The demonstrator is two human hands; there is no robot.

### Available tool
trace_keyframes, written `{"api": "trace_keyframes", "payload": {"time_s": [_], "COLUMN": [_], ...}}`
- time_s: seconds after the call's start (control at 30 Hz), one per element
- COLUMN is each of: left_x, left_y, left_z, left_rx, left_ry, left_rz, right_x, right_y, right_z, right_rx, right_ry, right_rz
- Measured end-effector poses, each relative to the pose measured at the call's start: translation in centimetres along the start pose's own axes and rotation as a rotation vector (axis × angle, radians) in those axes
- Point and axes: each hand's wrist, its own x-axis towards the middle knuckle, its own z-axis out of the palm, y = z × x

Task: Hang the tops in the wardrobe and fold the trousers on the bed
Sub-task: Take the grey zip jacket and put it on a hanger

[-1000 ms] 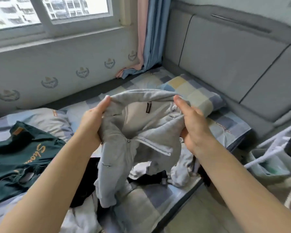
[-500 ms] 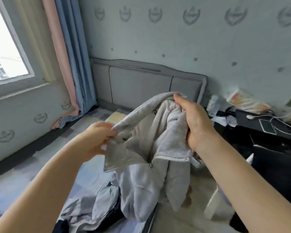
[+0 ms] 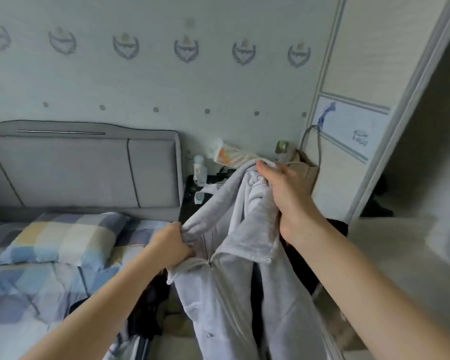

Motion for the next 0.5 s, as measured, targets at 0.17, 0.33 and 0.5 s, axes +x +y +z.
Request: {"api": "trace_keyframes", "payload": {"time_s": [0.17, 0.33, 0.5], "left_x": [3.0, 4.3, 7.2], "left_y": [12.2, 23.4, 31.3], "left_z": [2.9, 6.2, 7.3], "left_rx": [0.013, -0.938, -1.195], "left_ry": [0.063, -0.657, -0.896], "left_rz": [0.242, -0.093, -0.072], "right_x": [2.9, 4.4, 6.2], "right_y": [-2.1, -3.1, -3.4], "right_z": [-11.2, -20.8, -29.2], "right_rx": [-0.110, -0.190, -0.246], "right_ry": [0.121, 0.294, 0.538], "right_rz": [-0.106, -0.137, -0.120]}}
